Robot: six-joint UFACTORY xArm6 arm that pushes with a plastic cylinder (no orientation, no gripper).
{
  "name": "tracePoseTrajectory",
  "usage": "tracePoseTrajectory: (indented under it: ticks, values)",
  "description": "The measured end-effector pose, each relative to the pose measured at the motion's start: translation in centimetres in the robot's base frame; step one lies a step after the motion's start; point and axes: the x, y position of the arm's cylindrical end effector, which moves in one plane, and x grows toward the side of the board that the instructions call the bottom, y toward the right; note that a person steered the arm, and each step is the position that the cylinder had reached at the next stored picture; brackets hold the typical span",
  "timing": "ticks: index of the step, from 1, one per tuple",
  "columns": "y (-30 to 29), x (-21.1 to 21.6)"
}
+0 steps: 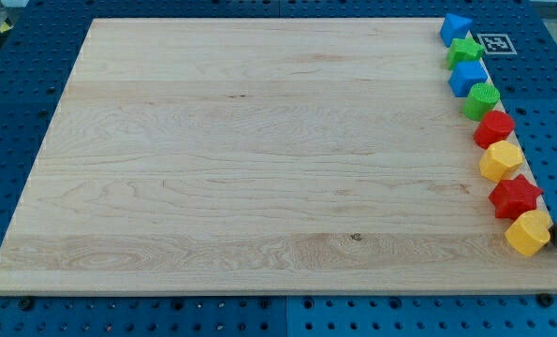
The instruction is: Separate the heart from the red star
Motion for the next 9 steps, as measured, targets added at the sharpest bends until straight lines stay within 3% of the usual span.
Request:
tracePoseTrajectory:
  ticks: [3,7,9]
  values:
    - [-0.5,0.1]
    - [-12.8,-0.6]
    - [-18.5,-3.2]
